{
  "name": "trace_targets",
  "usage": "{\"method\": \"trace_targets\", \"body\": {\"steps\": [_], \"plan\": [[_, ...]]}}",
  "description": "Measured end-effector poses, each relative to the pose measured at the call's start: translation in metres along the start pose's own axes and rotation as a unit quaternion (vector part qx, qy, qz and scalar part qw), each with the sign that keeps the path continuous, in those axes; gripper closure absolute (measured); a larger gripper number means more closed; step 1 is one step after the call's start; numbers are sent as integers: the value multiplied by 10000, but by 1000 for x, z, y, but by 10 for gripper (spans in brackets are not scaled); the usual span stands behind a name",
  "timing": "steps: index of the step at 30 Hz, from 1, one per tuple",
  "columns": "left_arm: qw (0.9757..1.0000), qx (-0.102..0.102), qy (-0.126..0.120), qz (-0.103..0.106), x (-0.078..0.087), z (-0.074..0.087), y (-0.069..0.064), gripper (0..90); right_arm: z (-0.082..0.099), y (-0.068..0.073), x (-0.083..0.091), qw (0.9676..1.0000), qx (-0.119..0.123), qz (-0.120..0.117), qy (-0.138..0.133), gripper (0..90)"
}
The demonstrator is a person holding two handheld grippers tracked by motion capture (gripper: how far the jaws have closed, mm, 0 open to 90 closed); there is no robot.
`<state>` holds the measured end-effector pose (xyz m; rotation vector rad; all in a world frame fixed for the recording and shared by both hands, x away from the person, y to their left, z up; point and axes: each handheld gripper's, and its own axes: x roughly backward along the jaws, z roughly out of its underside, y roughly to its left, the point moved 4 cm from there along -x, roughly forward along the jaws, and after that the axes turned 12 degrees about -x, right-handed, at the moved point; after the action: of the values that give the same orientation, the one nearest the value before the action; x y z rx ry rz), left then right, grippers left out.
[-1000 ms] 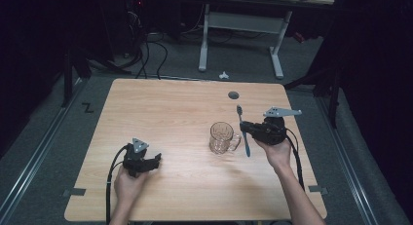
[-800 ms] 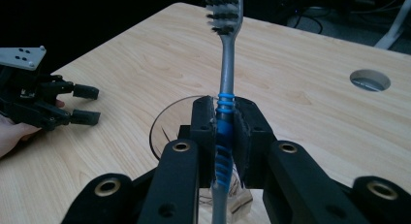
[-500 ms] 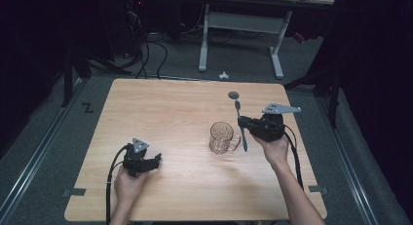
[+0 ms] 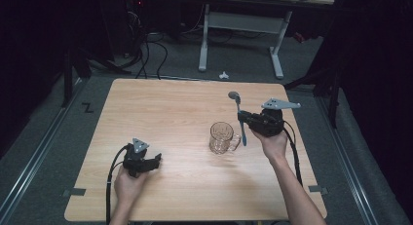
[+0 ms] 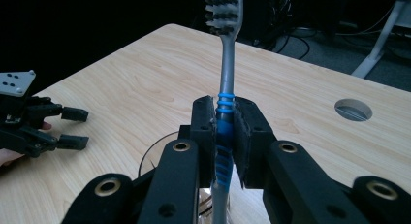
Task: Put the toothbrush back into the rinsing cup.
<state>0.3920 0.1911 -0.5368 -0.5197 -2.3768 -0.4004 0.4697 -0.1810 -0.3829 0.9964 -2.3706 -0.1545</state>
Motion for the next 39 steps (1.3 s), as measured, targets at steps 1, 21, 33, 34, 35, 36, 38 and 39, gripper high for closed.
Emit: {"method": "trace_targets", "body": {"steps": [1,21,33,34,35,36,38,39], "plan": [[10000,2,-2,-1,0,0,0,278,-2,0,-2,10000,-1,8,-17,802],[10000,-22,3,17,0,0,0,279,-18,5,-19,9997,45,70,-248,801],[10000,-32,2,32,0,0,-1,278,-13,7,-32,9998,117,64,-145,801],[10000,-32,2,32,0,0,-1,278,-13,7,-32,9998,117,64,-145,801],[10000,-33,3,33,0,0,-1,278,-12,8,-34,9998,122,67,-124,801],[10000,-33,1,34,0,0,-1,277,-12,8,-34,9998,134,74,-104,801],[10000,-34,1,35,0,0,-1,277,-10,8,-35,9998,146,91,-72,800],[10000,-34,0,35,0,0,-1,277,-10,8,-34,9998,145,93,-73,800]]}}
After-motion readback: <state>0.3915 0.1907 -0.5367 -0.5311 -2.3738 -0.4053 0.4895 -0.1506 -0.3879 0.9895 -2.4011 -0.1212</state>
